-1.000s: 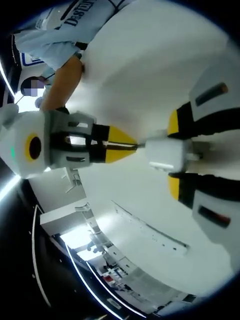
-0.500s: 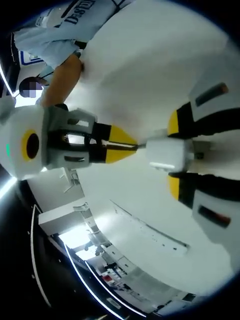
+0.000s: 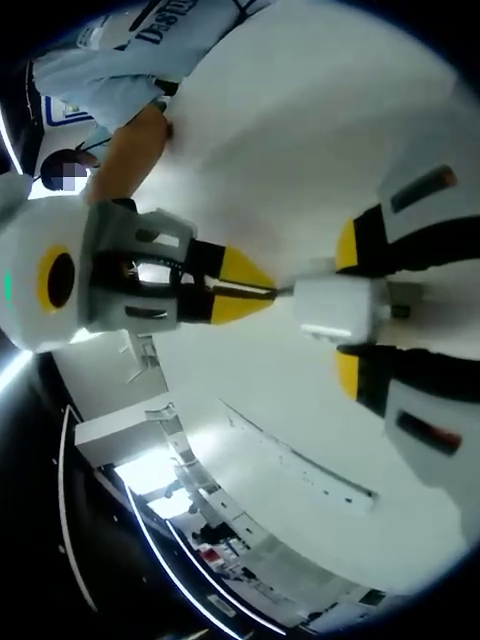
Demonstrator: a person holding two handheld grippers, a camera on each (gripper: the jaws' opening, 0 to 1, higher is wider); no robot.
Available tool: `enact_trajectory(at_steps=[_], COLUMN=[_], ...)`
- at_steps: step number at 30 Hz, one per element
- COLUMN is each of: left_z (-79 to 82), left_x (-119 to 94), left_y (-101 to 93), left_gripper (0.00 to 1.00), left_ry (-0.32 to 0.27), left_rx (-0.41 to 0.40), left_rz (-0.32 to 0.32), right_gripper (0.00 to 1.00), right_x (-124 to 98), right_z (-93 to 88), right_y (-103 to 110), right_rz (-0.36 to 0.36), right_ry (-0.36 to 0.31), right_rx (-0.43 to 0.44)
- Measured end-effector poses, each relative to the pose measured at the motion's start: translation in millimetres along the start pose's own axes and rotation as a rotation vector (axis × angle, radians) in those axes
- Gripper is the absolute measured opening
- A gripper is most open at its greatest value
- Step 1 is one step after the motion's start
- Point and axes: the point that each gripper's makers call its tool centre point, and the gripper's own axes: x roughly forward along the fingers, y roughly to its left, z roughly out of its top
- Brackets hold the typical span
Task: Plug the desk Type‑C cable into the charger adapter.
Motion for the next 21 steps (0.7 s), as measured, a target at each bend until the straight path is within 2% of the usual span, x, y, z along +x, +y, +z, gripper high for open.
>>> enact_trajectory(at_steps=[8,21], left_z=[0.1,2.9], left_x=[2.7,5.3], left_y=[1.0,0.5], left_gripper=[0.28,0.28], left_ry=[-0.005,-0.012], left_rx=[-0.014,-0.009], left_rz=[0.001,0.004], right_gripper=[0.05,0.05], right_x=[1.1,1.2], right_z=[0.5,4.9], right_y=[0.6,3.2], right_rz=[0.013,0.027], right_ry=[-0.007,-0.029], right_rx=[0.031,0.025])
